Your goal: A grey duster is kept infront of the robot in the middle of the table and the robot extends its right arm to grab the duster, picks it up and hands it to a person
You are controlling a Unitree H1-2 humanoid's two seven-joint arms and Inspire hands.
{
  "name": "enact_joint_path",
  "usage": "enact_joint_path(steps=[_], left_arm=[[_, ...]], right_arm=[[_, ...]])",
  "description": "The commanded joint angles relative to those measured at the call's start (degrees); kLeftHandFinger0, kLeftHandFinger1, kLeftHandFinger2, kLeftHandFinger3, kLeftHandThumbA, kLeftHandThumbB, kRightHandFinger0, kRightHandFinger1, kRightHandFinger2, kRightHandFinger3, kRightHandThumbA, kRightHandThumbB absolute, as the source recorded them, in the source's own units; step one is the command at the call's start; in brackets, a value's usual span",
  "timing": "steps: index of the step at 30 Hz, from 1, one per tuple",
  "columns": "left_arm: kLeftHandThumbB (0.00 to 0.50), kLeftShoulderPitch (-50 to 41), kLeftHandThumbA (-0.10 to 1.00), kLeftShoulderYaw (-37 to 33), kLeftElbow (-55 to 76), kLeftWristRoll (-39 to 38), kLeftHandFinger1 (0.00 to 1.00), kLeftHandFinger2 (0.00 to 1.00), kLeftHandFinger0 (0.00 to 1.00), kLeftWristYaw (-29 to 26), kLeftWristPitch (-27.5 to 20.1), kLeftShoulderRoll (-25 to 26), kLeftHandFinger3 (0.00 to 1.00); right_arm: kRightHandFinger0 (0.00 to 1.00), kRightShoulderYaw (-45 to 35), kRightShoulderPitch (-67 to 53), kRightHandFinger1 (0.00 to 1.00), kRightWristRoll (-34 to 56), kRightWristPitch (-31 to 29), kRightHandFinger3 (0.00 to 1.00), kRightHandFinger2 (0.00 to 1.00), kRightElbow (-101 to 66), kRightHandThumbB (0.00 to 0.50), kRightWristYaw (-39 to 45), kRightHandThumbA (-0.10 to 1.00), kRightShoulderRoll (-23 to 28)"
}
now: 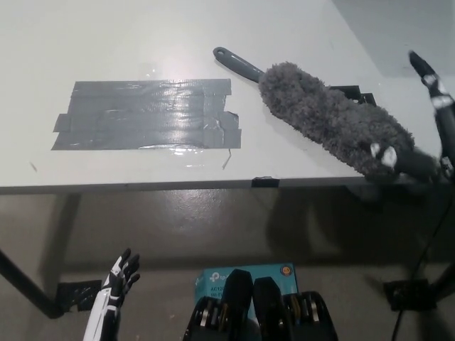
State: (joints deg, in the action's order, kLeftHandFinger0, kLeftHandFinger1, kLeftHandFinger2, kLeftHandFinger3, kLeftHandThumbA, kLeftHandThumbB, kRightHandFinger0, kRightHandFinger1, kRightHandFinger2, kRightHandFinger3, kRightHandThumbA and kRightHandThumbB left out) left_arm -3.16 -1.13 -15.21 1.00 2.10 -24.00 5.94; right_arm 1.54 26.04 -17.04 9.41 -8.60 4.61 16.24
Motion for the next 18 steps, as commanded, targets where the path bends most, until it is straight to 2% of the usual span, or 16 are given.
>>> enact_joint_path(steps=[1,2,3,6,9,15,18], left_arm=[[0.387,2.09,1.0,-0.14,1.08,0.46,1.0,1.0,1.0,0.33,-2.93,0.39,1.0],[0.391,2.21,1.0,0.04,0.66,0.4,1.0,1.0,1.0,0.2,-2.93,0.43,1.0],[0.416,2.52,1.0,0.46,-1.31,0.86,1.0,1.0,1.0,-0.36,-2.93,0.77,1.0],[0.408,2.2,1.0,0.52,-2.75,0.99,1.0,1.0,1.0,-0.54,-2.93,1.02,1.0],[0.413,1.65,1.0,0.23,-2.82,1.57,1.0,1.0,1.0,-0.66,-2.93,1.23,1.0],[0.413,1.51,1.0,0.03,-2.56,1.88,1.0,1.0,1.0,-0.44,-2.93,1.25,1.0],[0.417,1.56,1.0,0.02,-2.36,1.85,1.0,1.0,1.0,-0.25,-2.93,1.29,1.0]], right_arm=[[1.0,5.2,15.88,1.0,-7.42,13.08,1.0,1.0,16.33,0.355,4.41,0.9,2.49],[1.0,5.59,16.72,1.0,-7.29,13.18,1.0,1.0,17.78,0.359,4.3,0.9,2.36],[1.0,6.89,19.18,1.0,-7.52,13.89,1.0,1.0,22.53,0.394,4.61,0.91,1.99],[1.0,9.28,23.94,1.0,-7.64,14.83,1.0,1.0,32.17,0.438,5.04,0.93,1.2],[1.0,11.19,26.82,1.0,-7.83,15.73,1.0,1.0,38.63,0.426,5.22,0.93,0.38],[1.0,14.66,31.77,1.0,-8.04,15.91,1.0,1.0,50.77,0.455,5.37,1.0,-1.15],[1.0,16.4,34.24,1.0,-8.18,14.66,1.0,1.0,56.95,0.458,5.27,1.0,-1.89]])
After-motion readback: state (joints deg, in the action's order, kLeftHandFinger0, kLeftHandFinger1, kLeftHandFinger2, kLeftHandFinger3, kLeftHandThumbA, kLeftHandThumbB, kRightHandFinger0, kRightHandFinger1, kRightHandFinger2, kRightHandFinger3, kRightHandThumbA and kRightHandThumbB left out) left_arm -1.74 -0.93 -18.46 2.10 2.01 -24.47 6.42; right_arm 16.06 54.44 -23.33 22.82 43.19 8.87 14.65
